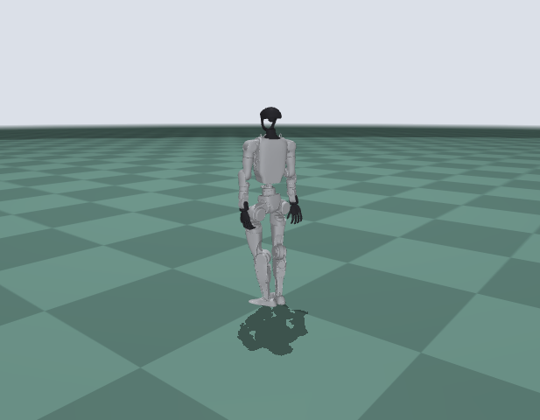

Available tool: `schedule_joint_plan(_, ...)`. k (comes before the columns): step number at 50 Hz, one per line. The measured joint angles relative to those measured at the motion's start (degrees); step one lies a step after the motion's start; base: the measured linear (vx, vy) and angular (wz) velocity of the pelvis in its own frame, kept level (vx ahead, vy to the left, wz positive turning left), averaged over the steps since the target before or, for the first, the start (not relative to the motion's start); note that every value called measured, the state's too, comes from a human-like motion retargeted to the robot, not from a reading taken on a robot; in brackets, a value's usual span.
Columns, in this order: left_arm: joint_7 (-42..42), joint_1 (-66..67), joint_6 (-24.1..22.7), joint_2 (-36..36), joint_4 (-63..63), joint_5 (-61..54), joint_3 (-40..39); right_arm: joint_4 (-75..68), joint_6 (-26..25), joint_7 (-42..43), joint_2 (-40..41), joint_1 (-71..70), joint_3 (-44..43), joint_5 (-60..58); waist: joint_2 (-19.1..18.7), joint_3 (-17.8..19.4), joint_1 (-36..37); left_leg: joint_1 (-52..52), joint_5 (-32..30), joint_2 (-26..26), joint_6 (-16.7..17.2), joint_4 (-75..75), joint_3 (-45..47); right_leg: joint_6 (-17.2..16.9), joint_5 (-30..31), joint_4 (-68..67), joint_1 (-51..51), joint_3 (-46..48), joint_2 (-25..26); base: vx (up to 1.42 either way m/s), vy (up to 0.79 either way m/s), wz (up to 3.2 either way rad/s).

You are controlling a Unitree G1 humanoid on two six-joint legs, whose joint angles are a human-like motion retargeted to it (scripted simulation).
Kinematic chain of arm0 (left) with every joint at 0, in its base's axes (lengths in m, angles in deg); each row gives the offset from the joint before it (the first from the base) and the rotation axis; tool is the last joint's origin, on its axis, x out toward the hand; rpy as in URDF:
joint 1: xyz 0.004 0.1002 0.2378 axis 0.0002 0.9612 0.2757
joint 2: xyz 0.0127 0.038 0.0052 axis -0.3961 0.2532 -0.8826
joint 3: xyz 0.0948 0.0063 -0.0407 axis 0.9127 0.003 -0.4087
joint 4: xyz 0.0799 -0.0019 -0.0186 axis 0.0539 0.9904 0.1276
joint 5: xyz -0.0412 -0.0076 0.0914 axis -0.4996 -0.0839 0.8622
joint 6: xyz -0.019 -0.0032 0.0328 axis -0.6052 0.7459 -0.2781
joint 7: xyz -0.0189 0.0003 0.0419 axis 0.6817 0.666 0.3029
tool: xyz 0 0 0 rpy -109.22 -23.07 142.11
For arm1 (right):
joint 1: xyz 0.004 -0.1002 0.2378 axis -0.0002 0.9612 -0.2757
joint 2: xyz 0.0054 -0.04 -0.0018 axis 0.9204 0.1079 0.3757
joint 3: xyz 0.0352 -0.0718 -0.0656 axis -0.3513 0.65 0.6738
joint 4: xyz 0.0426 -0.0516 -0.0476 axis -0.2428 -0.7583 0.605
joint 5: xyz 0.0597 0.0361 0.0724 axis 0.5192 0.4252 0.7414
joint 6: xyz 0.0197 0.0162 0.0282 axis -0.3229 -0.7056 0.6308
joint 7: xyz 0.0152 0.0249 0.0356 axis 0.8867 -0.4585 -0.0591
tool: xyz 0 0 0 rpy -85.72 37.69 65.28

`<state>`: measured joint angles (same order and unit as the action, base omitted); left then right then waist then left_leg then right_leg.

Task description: In place motions

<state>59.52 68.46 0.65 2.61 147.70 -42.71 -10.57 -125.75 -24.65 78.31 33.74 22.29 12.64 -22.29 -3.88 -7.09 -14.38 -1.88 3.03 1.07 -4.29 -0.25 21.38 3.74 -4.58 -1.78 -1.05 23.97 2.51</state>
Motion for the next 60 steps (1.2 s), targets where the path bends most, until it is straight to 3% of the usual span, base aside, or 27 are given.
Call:
schedule_joint_plan(52, 2.1, -1.2, 1.4, 0.4, 1.4, 2.4, 1.5, 2.0, 0.6, -1.8, 1.1, -0.8, 0.9, 0.0, -0.9, -0.7, -0.4, 0.0, -0.5, -0.7, 0.5, 0.0, 1.7, 0.1, 0.7, -0.4, -1.7, -3.1, 0.5, 0.00, 0.00, -0.02)
schedule_joint_plan(60, 2.7, -1.8, 1.3, 0.2, 1.0, 2.0, 1.2, 2.6, 0.8, -0.8, 1.4, -1.2, 1.6, 0.5, -1.6, -0.3, -1.7, -2.1, -0.3, -1.3, 0.5, 1.3, -1.8, -2.5, 0.5, -4.2, -4.1, -3.5, 0.6, -0.03, 0.00, 0.07)
